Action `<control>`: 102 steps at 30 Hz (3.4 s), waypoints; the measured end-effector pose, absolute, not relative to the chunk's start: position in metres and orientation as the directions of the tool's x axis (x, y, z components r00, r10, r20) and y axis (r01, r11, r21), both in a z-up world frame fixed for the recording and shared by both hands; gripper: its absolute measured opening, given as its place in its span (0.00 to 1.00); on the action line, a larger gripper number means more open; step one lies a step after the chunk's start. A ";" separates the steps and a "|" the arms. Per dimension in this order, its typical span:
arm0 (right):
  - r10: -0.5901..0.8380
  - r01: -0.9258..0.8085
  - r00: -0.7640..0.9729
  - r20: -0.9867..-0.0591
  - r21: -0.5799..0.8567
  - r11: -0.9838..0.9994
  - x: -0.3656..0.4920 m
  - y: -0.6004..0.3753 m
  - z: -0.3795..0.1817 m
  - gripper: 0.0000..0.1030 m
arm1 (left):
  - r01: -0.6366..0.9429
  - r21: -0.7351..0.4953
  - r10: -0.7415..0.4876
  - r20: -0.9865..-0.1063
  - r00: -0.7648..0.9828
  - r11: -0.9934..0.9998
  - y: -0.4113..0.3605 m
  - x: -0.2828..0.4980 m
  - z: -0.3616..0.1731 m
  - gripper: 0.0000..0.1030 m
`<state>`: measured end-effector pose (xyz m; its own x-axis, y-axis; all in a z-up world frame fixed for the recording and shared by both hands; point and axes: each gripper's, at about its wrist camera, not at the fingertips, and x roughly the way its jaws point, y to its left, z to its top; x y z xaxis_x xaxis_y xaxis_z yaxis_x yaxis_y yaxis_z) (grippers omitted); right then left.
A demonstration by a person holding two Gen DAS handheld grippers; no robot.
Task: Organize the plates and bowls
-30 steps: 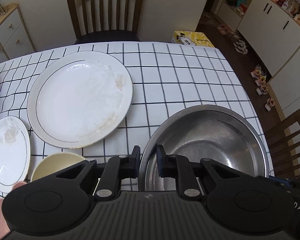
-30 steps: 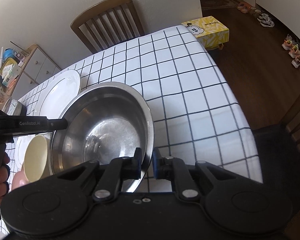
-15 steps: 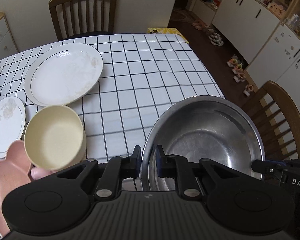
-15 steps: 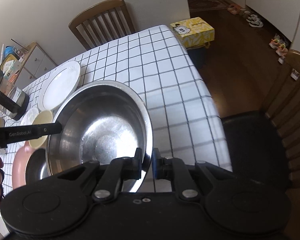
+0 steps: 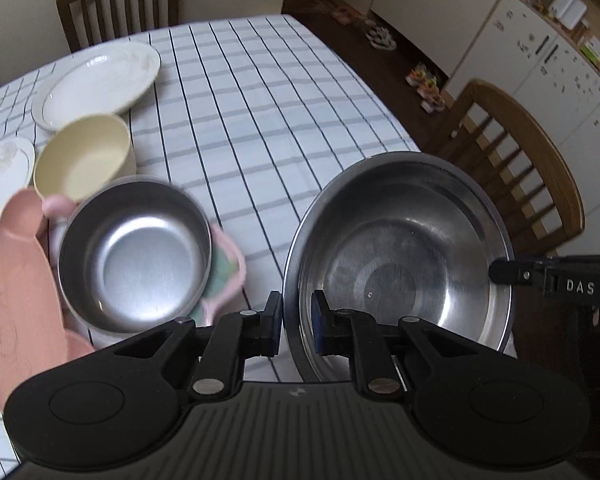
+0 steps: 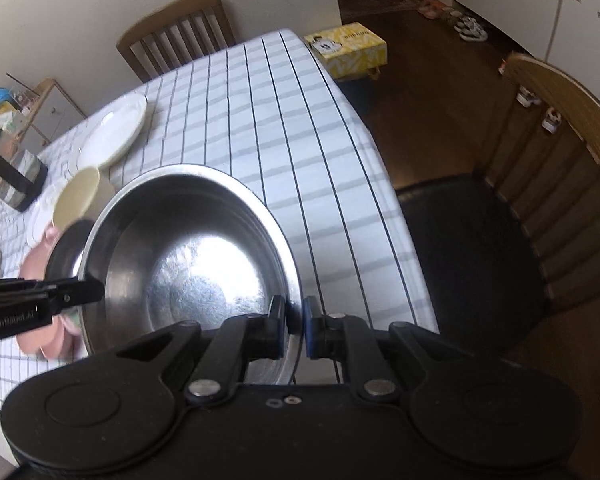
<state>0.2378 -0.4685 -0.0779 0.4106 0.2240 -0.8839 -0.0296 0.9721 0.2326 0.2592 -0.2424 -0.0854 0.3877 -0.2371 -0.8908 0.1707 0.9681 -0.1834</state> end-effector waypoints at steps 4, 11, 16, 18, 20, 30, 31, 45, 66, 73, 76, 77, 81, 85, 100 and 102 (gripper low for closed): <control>0.215 -0.019 0.378 -0.900 0.225 0.974 0.216 -0.466 -0.092 0.11 | 0.191 -0.185 -0.243 -0.903 0.354 0.964 -0.242 0.233 -0.094 0.14; 0.190 -0.038 0.315 -0.930 0.187 0.982 0.188 -0.457 -0.108 0.11 | 0.236 -0.185 -0.247 -0.931 0.269 0.954 -0.242 0.201 -0.115 0.14; 0.160 -0.066 0.274 -0.948 0.148 0.987 0.175 -0.453 -0.112 0.12 | 0.266 -0.198 -0.258 -0.943 0.211 0.943 -0.247 0.184 -0.128 0.14; 0.148 -0.072 0.257 -0.955 0.134 0.988 0.172 -0.453 -0.114 0.12 | 0.275 -0.208 -0.265 -0.945 0.191 0.939 -0.249 0.179 -0.132 0.14; 0.140 -0.071 0.243 -0.960 0.127 0.989 0.170 -0.455 -0.117 0.12 | 0.289 -0.211 -0.270 -0.945 0.182 0.934 -0.252 0.177 -0.134 0.14; 0.126 -0.060 0.220 -0.967 0.115 0.992 0.169 -0.458 -0.128 0.14 | 0.296 -0.225 -0.285 -0.942 0.176 0.928 -0.253 0.179 -0.134 0.14; 0.128 -0.057 0.217 -0.968 0.119 0.991 0.170 -0.458 -0.129 0.15 | 0.295 -0.227 -0.286 -0.942 0.175 0.928 -0.253 0.179 -0.134 0.14; 0.104 -0.032 0.286 -0.952 0.099 0.995 0.157 -0.454 -0.104 0.31 | 0.320 -0.191 -0.278 -0.926 0.254 0.928 -0.242 0.174 -0.115 0.14; 0.247 -0.210 0.554 -0.795 0.154 0.966 0.118 -0.360 -0.009 0.49 | 0.278 -0.187 -0.310 -0.802 0.510 0.942 -0.177 0.145 -0.039 0.14; 0.294 -0.277 0.622 -0.726 0.146 0.950 0.109 -0.320 0.009 0.63 | 0.225 -0.177 -0.280 -0.748 0.602 0.958 -0.143 0.134 -0.015 0.24; 0.304 -0.291 0.641 -0.705 0.143 0.946 0.107 -0.306 0.014 0.66 | 0.196 -0.169 -0.257 -0.724 0.640 0.966 -0.130 0.129 -0.008 0.50; 0.308 -0.295 0.644 -0.700 0.144 0.944 0.107 -0.302 0.015 0.67 | 0.187 -0.168 -0.250 -0.713 0.655 0.968 -0.126 0.127 -0.006 0.58; 0.333 -0.320 0.647 -0.686 0.152 0.935 0.106 -0.285 0.017 0.72 | 0.172 -0.168 -0.240 -0.694 0.678 0.971 -0.112 0.122 -0.002 0.61; 0.343 -0.329 0.663 -0.665 0.153 0.932 0.108 -0.273 0.020 0.85 | 0.131 -0.165 -0.209 -0.688 0.695 0.978 -0.098 0.127 -0.004 0.75; 0.284 -0.280 0.643 -0.711 0.126 0.952 0.201 -0.266 -0.018 0.96 | 0.049 -0.064 -0.080 -0.735 0.674 0.997 -0.087 0.215 -0.049 0.76; 0.273 -0.275 0.626 -0.730 0.122 0.954 0.216 -0.267 -0.029 0.96 | 0.036 -0.059 -0.068 -0.755 0.653 0.998 -0.089 0.228 -0.059 0.76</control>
<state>0.2163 -0.2666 -0.0286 0.6259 0.2733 -0.7305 -0.2745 0.9539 0.1216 0.2275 -0.0891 -0.0586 0.6526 -0.0681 -0.7547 0.0360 0.9976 -0.0589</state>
